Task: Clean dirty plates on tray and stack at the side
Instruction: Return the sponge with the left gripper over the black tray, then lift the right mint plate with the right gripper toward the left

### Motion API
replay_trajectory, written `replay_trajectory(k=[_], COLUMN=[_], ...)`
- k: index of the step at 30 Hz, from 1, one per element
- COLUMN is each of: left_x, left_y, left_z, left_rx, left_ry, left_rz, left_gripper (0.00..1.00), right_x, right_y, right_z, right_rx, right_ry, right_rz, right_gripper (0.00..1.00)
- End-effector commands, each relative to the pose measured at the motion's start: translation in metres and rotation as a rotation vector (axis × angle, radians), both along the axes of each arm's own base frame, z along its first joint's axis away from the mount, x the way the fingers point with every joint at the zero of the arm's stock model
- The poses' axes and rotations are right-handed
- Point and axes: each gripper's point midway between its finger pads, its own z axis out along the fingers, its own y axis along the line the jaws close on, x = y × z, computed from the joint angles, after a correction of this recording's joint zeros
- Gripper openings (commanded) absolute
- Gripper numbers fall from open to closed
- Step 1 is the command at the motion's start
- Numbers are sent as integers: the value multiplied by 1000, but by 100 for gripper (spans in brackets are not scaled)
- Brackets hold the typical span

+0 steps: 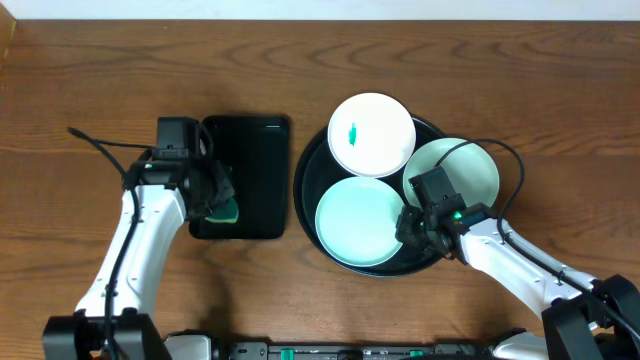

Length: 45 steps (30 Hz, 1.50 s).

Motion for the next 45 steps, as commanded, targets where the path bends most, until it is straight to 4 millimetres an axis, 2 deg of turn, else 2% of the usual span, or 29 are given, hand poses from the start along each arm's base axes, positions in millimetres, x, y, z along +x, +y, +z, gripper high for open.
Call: replay_trajectory(k=[1, 6, 12, 15, 23, 31, 38, 42, 45], left_x=[8, 8, 8, 8, 8, 8, 8, 7, 6], left_y=[2, 2, 2, 2, 2, 2, 2, 2, 2], left_z=[-1, -5, -5, -5, -5, -5, -5, -5, -5], left_rx=[30, 31, 31, 32, 32, 32, 32, 31, 31], left_ry=[-10, 0, 0, 0, 0, 0, 0, 4, 9], left_rz=[-78, -87, -87, -87, -87, -87, -87, -87, -87], left_gripper=[8, 8, 8, 8, 8, 8, 8, 8, 8], right_x=[4, 5, 6, 6, 6, 4, 22, 50, 64], right_y=[-1, 3, 20, 20, 20, 18, 23, 22, 30], right_z=[2, 4, 15, 18, 47, 58, 92, 133, 139], right_rx=[-10, 11, 104, 103, 112, 107, 95, 45, 49], right_ry=[-34, -37, -27, -26, -56, -61, -118, -202, -209], right_rz=[-7, -1, 30, 30, 42, 47, 70, 70, 72], right_gripper=[2, 1, 1, 1, 1, 1, 2, 2, 2])
